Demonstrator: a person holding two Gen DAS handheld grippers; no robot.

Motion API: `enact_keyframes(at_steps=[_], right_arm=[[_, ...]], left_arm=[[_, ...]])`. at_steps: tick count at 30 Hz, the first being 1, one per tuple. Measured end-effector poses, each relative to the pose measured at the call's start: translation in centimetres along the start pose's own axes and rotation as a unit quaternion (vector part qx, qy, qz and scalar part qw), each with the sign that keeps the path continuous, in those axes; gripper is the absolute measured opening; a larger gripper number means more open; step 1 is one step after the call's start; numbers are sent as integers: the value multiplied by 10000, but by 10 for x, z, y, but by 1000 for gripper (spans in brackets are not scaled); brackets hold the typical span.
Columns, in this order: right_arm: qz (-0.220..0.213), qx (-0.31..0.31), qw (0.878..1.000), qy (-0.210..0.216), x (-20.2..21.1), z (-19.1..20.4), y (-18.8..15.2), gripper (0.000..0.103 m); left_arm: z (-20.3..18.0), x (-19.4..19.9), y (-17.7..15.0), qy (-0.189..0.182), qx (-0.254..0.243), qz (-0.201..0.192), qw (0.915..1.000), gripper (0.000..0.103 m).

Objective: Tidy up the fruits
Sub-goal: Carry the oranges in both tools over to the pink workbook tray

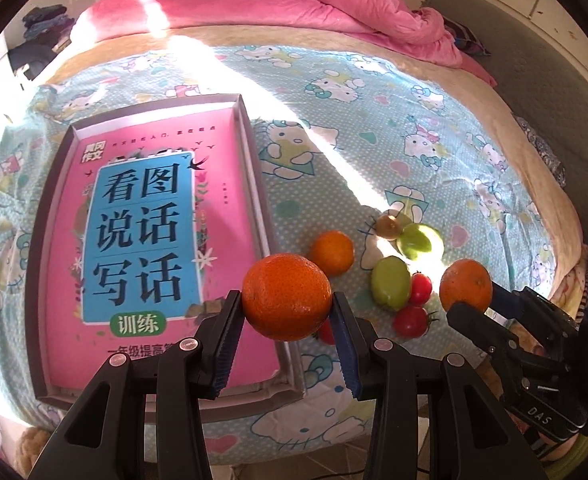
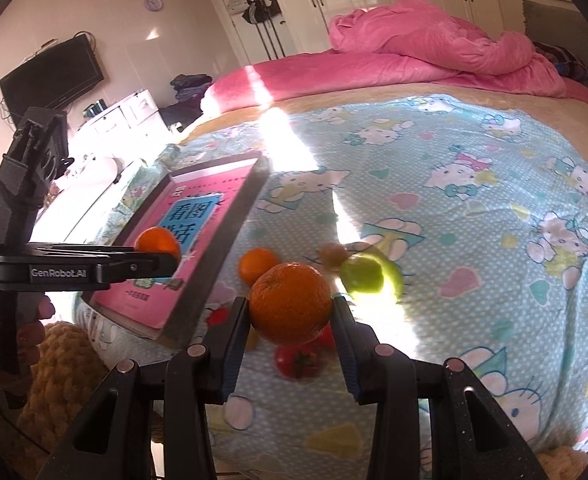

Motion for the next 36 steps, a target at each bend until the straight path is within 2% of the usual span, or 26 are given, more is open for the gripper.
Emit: enact_keyframes(at_steps=[20,29,36], right_arm=[[257,725,9957,507,-44,102,8,42],[540,919,9923,637,-74,125,-2,42],[699,985,9908,612,-93,129,-5,42]], left_arm=[[63,13,-25,353,378,-76,9986,45],[96,10,-35,577,638,-45,9963,45],[113,3,-43,705,754,61,9946,45]])
Point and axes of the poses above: each gripper's, at about its wrist camera, not at the fingertips, and x roughly against the way its jaws point, z to its left, y to its top, the point moved 10 cm from there along -x, roughly the way its jaws point, and after that the axes turned 8 degrees about y, right-handed, at the moved point
